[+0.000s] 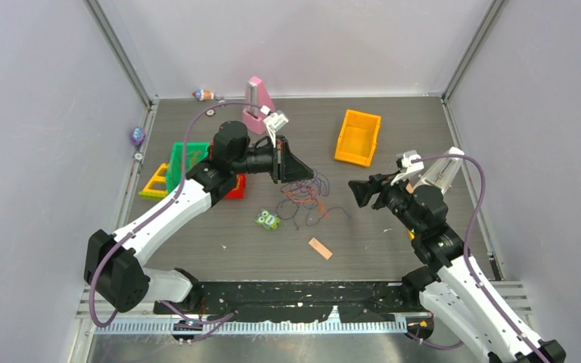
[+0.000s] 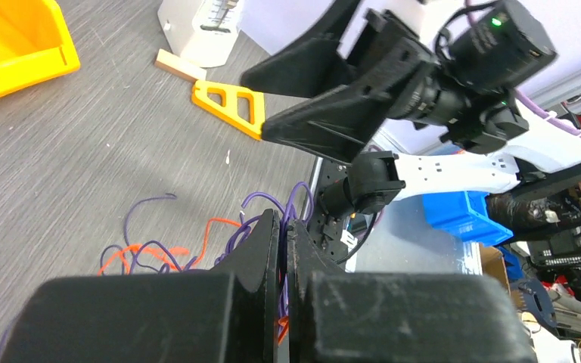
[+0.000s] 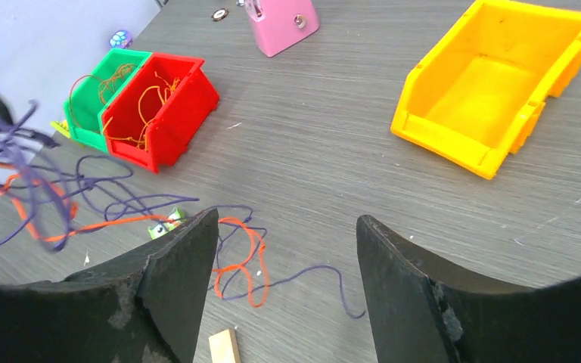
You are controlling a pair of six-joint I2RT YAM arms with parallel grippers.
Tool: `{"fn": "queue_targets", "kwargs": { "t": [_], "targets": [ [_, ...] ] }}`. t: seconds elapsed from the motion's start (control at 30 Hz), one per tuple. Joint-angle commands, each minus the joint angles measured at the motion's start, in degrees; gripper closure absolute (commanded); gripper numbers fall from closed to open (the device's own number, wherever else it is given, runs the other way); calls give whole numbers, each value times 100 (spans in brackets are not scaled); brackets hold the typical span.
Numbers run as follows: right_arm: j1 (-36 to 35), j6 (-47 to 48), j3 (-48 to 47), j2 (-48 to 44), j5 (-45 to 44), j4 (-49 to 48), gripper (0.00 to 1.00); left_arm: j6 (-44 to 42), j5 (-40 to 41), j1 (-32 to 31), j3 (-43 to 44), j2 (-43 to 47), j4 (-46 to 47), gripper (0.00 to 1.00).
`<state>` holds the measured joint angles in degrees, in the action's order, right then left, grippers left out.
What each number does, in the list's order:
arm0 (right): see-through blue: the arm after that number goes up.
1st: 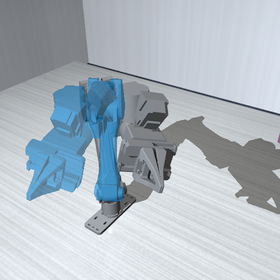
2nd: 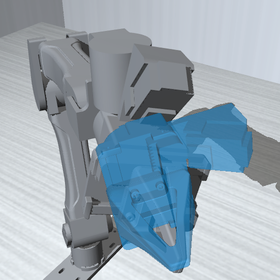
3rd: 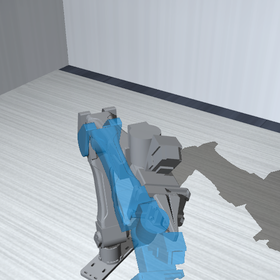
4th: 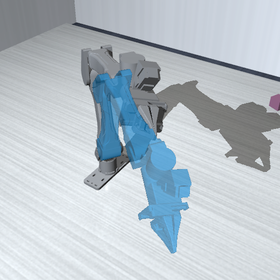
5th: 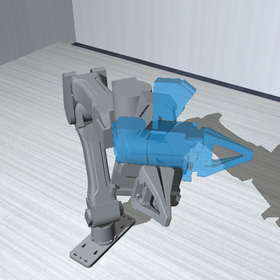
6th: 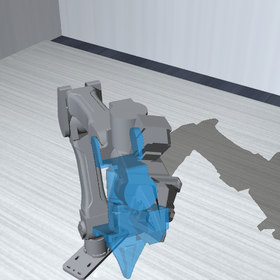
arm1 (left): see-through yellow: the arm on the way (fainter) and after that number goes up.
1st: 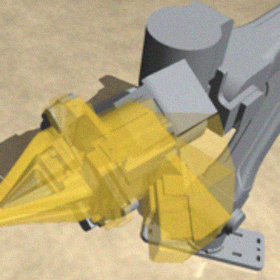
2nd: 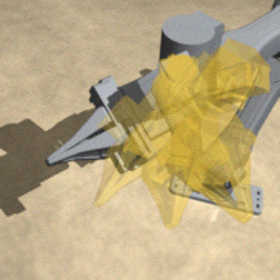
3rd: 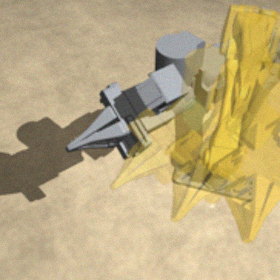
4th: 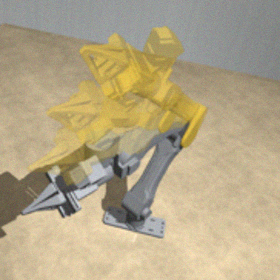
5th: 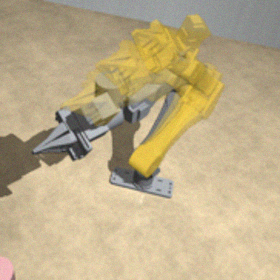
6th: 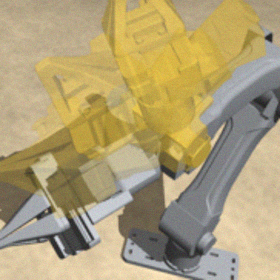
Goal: Untangle the cables
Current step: Untie the cable.
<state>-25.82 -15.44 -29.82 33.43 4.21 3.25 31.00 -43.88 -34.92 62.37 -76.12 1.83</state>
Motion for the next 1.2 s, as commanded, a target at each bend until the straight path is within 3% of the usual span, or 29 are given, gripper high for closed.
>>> {"fn": "queue_targets", "kwargs": {
  "t": [0.0,0.2,0.33,0.43,0.67,0.73,0.8,0.83,0.87,0.9,0.93,1.03,1.17],
  "targets": [
    [392,-362,36,695,1168,-1109,26,-65,-546,56,234,93,207,100],
    [202,-192,-328,1773,2839,-2022,23,97,-1004,47,301,166,553,100],
    [-446,301,-663,2124,3140,-1964,24,472,-1192,46,347,110,945,100],
    [-755,302,-558,2135,3504,-2523,23,578,-1116,48,374,104,1100,100],
    [-1037,322,-476,2194,3147,-2997,22,1366,-1125,-17,326,68,2063,100],
    [-1055,214,-456,2244,3064,-3269,30,1433,-1130,-33,355,69,2146,100],
    [-1056,110,-403,2259,2941,-3426,44,1294,-1057,-11,368,153,2017,97],
    [-1056,89,-362,2234,2738,-3405,61,1128,-953,6,383,215,1838,100],
    [-1056,40,-347,2219,2604,-3318,68,926,-810,23,408,307,1617,100],
    [-1056,19,-293,2163,2309,-3258,86,738,-550,48,427,395,1419,100],
    [-1047,-81,-268,2130,2139,-3101,92,547,-315,86,423,507,1213,100],
    [-1034,-344,-63,1829,975,-2661,94,92,782,224,227,953,782,100],
    [-930,-672,-24,1509,-470,-1361,94,-119,2656,507,-250,1634,441,100]
  ]
}}
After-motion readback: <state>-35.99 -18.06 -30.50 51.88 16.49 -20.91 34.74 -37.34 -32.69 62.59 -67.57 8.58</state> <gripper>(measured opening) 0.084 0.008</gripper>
